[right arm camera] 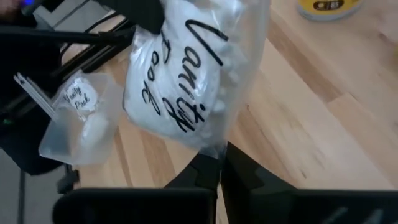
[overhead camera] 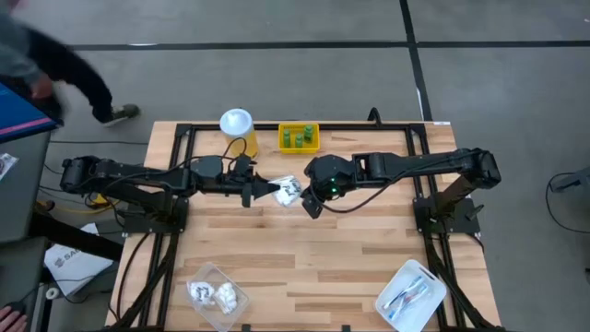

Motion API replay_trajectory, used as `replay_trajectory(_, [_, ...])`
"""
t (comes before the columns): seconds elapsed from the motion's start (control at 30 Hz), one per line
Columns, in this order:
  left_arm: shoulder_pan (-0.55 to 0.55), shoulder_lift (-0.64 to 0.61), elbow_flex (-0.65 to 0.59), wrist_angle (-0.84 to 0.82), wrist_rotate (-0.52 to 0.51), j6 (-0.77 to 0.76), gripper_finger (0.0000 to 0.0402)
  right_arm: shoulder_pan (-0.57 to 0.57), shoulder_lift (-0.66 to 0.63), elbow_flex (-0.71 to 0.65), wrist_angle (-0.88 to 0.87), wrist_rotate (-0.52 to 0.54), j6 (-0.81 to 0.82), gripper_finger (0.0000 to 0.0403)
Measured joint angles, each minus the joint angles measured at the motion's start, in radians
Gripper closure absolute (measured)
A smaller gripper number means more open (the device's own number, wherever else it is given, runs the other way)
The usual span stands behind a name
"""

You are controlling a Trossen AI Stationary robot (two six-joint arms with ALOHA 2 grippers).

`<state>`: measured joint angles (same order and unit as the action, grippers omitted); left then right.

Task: Pick & Place Travel size toiletries
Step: Put the white cotton pack into the transparent bin

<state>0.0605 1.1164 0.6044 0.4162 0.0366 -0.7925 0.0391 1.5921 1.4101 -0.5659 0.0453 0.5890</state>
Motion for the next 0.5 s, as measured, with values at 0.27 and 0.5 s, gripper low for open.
replay_trajectory(0.27, [-0.002,-0.013,0.0,0.013,0.072,-0.001,0.0371,0.0,-0.004,0.0,-0.04,-0.077,-0.093,0.0341])
replay_trajectory(0.5, [-0.046,-0.05,0.0,0.002,0.327,-0.061,0.0377,0.006,-0.019,-0.001,-0.229,-0.215,-0.083,0.0283])
